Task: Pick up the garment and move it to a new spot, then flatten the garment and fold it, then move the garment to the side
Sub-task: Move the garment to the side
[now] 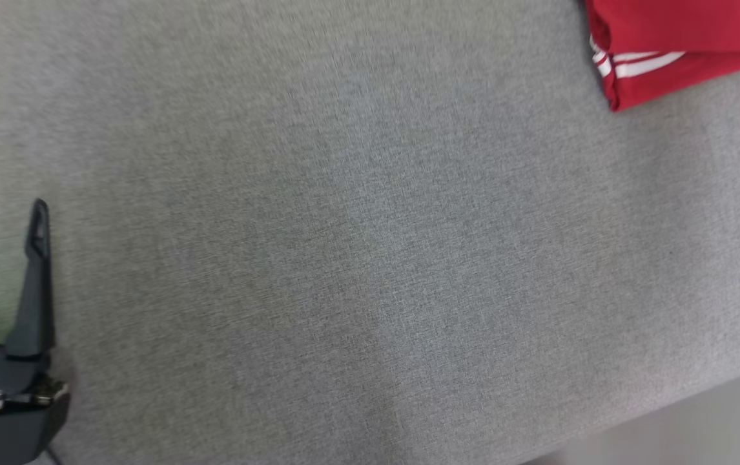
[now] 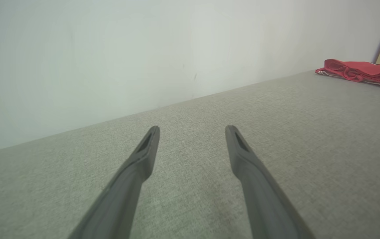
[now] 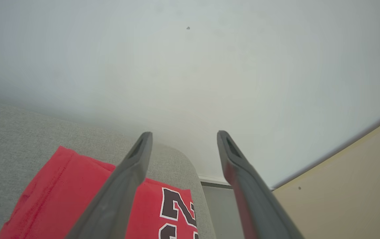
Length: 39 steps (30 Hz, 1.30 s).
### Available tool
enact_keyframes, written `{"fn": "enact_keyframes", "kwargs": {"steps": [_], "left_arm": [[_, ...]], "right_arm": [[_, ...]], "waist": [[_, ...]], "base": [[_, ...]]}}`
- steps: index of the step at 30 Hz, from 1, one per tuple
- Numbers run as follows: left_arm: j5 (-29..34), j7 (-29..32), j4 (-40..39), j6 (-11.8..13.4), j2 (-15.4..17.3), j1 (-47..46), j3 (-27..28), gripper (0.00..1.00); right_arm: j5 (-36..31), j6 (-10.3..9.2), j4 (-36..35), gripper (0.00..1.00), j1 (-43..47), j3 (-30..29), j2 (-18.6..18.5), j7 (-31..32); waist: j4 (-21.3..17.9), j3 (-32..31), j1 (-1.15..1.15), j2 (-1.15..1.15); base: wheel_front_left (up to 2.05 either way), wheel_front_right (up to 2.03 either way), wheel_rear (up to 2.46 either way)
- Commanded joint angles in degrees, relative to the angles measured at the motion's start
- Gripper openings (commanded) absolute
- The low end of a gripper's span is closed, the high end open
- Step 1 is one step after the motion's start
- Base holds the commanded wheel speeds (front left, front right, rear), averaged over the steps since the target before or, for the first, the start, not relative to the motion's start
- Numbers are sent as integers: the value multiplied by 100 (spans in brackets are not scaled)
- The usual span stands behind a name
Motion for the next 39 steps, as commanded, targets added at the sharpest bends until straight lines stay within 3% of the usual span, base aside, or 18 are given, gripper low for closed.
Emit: {"fn": "enact_keyframes", "kwargs": {"steps": [1,12,20,30,39], "left_arm": [[-34,-86,157,27,-107,45,-52,100],[-138,-250,1047,169,-705,284,-81,100],[-8,-254,1484,80,-1250,585,32,100],[183,-256,1875,-119,-1645,691,30,100],[291,-255,2118,-232,-1846,809,77,100]], "right_arm": [[54,0,-111,100,145,21,49,-84],[317,0,-675,100,1167,171,369,-328],[547,1,-1220,100,2628,43,743,-471],[660,1,-2224,100,4421,-400,1075,-460],[648,1,-3145,100,5727,-680,1475,-373]], "waist": [[164,-361,0,-1],[796,-1484,0,-1],[1347,-2311,0,-1],[1878,-2788,0,-1],[2071,-3134,0,-1]], "base": [[0,0,0],[0,0,0],[0,0,0],[0,0,0],[0,0,0]]}}
